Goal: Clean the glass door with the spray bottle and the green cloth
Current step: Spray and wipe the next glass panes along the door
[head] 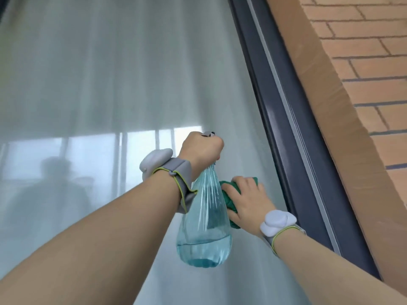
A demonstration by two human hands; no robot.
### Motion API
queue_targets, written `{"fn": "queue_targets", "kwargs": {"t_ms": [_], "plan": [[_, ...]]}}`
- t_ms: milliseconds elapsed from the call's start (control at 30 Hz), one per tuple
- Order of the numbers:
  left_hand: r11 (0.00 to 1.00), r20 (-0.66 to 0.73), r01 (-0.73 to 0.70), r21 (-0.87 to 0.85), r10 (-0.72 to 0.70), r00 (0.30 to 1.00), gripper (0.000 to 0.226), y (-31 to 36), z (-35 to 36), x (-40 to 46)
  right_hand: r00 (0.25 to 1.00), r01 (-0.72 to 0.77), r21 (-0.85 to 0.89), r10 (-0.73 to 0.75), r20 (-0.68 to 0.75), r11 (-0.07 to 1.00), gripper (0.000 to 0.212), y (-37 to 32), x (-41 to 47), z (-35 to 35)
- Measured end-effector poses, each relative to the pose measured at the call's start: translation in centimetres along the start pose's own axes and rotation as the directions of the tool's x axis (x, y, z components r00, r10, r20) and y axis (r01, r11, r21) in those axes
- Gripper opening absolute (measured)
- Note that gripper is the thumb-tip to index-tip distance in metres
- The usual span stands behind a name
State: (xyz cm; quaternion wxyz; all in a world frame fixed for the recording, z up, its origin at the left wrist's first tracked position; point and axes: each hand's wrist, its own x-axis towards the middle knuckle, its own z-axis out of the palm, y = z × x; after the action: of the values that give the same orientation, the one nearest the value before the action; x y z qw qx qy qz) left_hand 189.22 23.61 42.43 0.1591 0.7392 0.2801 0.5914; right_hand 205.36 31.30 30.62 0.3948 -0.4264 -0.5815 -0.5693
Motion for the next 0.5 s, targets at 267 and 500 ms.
{"fn": "queue_targets", "kwargs": {"t_ms": [267, 500], "plan": [[0.979, 0.086, -0.044, 0.201, 0.027, 0.996, 0.01, 1.3, 5.7, 0.1, 0.998, 0.021, -0.1, -0.027, -0.055, 0.995, 0.036, 0.6, -0.5, 1.9], [0.946, 0.051, -0.025, 0.323, 0.01, 0.999, 0.014, 0.7, 6.2, 0.1, 0.999, 0.009, -0.065, -0.012, -0.047, 0.998, 0.042, 0.4, -0.7, 3.1]]}}
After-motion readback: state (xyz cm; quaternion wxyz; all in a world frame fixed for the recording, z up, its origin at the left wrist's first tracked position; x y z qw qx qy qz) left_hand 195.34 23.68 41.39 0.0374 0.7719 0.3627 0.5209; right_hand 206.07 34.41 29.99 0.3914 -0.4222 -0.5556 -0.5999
